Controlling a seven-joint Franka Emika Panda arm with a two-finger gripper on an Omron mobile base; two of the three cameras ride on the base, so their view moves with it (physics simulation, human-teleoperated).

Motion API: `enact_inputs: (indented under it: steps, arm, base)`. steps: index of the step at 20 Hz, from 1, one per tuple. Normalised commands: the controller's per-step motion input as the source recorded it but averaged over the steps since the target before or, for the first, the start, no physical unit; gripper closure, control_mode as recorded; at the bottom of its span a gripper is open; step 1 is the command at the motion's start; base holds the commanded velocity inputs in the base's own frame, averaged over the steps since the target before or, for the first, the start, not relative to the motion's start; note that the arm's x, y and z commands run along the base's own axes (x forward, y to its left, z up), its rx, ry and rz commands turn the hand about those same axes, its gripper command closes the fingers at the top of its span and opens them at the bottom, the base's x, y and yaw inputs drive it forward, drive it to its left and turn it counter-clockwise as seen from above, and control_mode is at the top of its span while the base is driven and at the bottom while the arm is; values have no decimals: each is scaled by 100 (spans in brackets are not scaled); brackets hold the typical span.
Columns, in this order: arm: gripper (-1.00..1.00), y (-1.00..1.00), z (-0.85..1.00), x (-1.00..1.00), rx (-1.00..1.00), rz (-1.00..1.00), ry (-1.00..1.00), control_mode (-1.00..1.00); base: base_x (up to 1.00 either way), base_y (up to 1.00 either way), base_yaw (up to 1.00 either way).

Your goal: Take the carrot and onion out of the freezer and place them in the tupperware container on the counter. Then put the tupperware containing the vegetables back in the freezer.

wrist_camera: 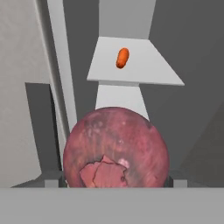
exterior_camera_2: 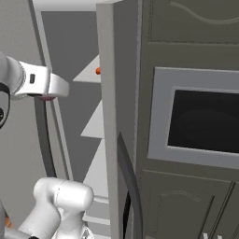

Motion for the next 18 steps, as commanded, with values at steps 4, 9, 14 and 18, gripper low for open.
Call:
enact_inputs:
  steps: [4, 9, 14, 18]
  arm:
    - [100, 0, 0, 0, 0, 0, 0, -100]
    - [100, 0, 0, 0, 0, 0, 0, -100]
    - [100, 0, 0, -1, 0, 0, 0, -100]
    - [100, 0, 0, -2, 0, 0, 0, 100]
  base:
    - [0, 0, 0]
    - [0, 0, 0]
    - [0, 0, 0]
    - [-39, 2, 1]
